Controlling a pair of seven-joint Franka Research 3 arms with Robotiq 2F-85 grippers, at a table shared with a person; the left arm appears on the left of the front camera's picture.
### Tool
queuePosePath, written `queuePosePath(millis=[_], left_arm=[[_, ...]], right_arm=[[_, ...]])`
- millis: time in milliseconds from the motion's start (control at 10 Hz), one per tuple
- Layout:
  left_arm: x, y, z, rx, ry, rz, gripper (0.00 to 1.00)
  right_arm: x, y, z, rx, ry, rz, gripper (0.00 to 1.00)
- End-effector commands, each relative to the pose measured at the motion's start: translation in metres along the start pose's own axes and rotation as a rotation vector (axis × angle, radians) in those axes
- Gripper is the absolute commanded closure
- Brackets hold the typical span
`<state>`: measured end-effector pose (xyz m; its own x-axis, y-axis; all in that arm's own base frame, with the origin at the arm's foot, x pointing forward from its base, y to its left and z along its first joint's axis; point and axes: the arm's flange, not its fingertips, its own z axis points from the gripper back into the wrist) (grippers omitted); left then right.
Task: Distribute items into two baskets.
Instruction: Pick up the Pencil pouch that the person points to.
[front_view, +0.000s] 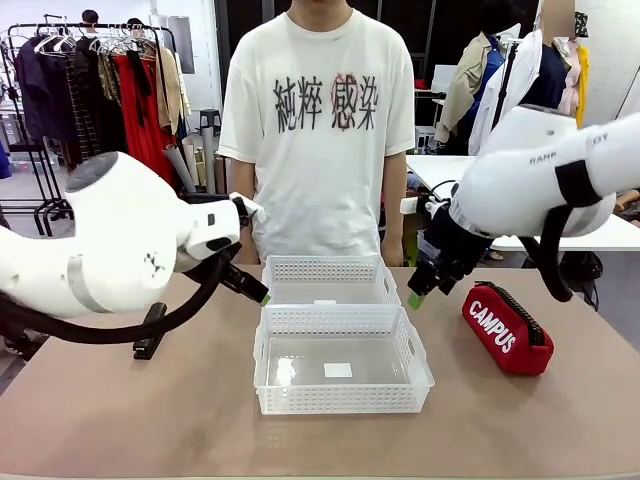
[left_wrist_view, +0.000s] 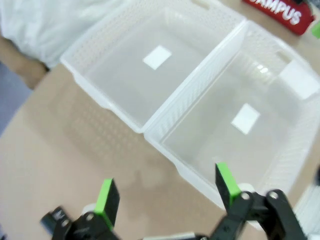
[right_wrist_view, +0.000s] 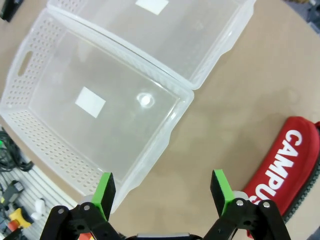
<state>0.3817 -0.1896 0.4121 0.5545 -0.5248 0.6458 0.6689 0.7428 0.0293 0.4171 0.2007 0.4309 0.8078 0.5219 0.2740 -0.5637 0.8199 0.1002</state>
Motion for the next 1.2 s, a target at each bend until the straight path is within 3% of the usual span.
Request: queuePosePath(millis=[0, 100, 200, 900, 1100], left_arm=[[-0.067, 0.016, 0.029, -0.05, -0.01, -0.025, 0.0], [0.0, 0.0, 0.0, 0.0, 0.0, 0.0, 0.0], [0.0, 0.0, 0.0, 0.0, 0.0, 0.0, 0.0], [-0.004, 0.001, -0.003, -0.013, 0.007, -0.014, 0.0], [0.01, 0.011, 0.003, -0.152, 0.116, 0.012, 0.0]], right_arm=[[0.009, -0.01, 0.0, 0.043, -0.006, -0.023, 0.0], [0.004, -0.011, -0.003, -0.005, -0.084, 0.018, 0.0], [0.004, -0.003, 0.004, 0.015, 0.003, -0.021, 0.0], [0.004, -0.003, 0.001, 0.004, 0.004, -0.016, 0.0], [0.02, -0.001, 0.0, 0.12, 0.074, -0.123, 0.0]])
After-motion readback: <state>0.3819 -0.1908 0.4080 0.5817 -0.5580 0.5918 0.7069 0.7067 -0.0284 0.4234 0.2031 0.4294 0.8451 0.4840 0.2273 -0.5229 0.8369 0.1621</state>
